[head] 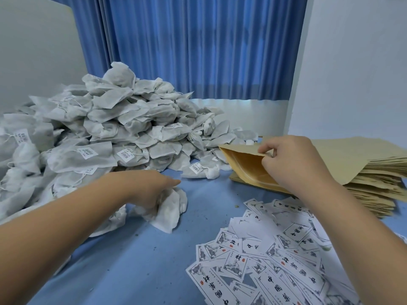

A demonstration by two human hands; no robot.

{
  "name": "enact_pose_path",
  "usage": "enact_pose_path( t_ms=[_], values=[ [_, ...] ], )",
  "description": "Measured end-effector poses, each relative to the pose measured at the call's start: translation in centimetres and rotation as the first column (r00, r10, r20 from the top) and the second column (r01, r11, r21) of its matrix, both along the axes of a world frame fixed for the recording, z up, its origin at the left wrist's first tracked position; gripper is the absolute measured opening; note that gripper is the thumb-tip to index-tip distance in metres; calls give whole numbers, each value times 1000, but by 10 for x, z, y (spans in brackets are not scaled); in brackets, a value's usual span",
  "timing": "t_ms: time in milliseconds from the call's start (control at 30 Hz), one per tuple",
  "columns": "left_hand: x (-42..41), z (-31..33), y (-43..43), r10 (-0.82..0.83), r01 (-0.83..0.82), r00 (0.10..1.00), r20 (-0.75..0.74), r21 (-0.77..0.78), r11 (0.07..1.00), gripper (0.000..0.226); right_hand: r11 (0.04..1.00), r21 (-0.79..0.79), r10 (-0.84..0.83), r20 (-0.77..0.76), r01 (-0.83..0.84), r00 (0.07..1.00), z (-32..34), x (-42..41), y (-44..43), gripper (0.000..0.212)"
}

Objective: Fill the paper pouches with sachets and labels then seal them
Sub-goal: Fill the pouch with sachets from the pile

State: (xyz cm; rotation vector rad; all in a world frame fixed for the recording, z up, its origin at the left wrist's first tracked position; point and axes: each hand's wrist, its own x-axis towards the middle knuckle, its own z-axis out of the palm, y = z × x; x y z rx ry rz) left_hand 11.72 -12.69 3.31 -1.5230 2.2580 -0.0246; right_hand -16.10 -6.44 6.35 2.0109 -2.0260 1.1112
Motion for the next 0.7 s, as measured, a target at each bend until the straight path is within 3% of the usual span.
enact_pose_path(
  t_ms=[167, 333, 400, 567, 700],
  values=[
    [-5, 3, -6, -101, 107, 993, 64, -104, 989, 66, 1000, 7, -5, -5, 5, 1000, -1, -1, 0, 26],
    [-3, 3, -15, 160, -151, 984, -75, 118, 982, 83, 1000, 15, -9, -10, 9, 1000, -2, -2, -1, 27],
    [-1, 1, -18, 185, -173, 977, -105, 112, 978, 80, 1000, 17, -7, -6, 7, 1000, -2, -3, -1, 27],
    [1, -7, -19, 76, -88, 963, -257, -34, 996, 53, 1000, 7, 1, -16, -1, 1000, 1, -7, -1, 27],
    [-10, -7, -13, -51, -9, 902, -428, -138, 990, 50, 1000, 10, 4, -4, -4, 1000, 2, -8, -2, 28]
  ],
)
